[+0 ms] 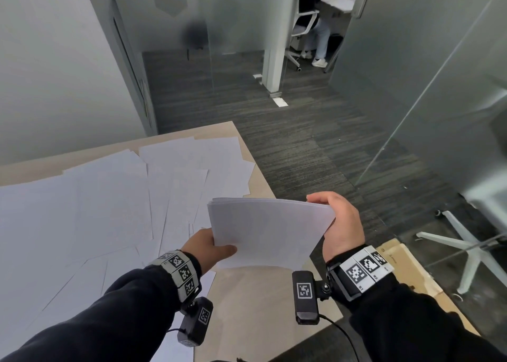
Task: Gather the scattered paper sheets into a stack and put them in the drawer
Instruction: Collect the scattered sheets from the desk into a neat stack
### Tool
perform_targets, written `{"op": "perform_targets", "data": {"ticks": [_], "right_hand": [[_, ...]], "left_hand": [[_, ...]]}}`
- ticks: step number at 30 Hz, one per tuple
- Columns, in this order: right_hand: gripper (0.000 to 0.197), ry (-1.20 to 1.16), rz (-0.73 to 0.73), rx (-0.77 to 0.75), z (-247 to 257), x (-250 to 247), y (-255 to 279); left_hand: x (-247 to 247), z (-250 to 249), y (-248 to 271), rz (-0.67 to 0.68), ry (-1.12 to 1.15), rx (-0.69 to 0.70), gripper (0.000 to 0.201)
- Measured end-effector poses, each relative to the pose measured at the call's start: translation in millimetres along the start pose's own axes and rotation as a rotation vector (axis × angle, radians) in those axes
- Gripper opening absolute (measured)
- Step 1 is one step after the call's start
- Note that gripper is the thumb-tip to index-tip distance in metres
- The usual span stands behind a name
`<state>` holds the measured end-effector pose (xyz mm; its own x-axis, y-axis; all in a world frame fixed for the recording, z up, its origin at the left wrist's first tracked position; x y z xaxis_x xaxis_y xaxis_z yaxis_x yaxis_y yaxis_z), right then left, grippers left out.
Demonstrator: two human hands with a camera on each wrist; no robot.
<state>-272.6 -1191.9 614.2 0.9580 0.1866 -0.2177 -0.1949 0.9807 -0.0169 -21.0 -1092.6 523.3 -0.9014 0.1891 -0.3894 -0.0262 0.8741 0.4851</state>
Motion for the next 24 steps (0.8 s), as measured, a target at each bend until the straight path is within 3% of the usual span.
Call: {"op": "perform_targets", "data": {"ticks": [3,8,12,15,16,18,21,24], "right_hand": [[0.04,0.064,0.012,-0.009,-4,0,2],[0.03,-0.014,0.032,0.096,-3,5,6],[0.021,-0.055,0.056,0.078,-3,9,12],[0.096,-0.102,0.106,-0.042,-13,9,12],[0.105,-0.123,0.122,-0.063,-18,9,13],[0.092,-0.147,0.172,-0.026,-35,11,14],[0.041,-0.083,0.256,0.13,-70,13,19],[0.03,0.131,0.32,0.255,-104,15,23]], "left_hand": [[1,0,0,-0.001,0.0,-0.001,0.019],[3,3,1,-0.015,-0.001,-0.003,0.019],[6,8,0,-0.015,0.022,-0.016,0.021],[8,12,-2,-0.012,0.022,-0.032,0.019],[9,13,-2,-0.018,0.02,-0.034,0.018],[9,13,-2,-0.026,0.002,-0.028,0.017],[10,16,-4,-0.014,-0.015,-0.036,0.02],[13,21,-6,0.014,-0.025,-0.058,0.022]]}}
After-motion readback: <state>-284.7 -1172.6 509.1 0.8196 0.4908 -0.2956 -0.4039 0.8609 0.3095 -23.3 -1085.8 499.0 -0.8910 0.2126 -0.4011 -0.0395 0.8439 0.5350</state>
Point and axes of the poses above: each hand's wrist, its own y-axis away from the middle knuckle, its own x-axis out of the palm, z = x × y, the point moved 6 cm from there along -y, towards the middle knuckle, and after that the axes turned 9 degrees about z, right-handed, at the moved point
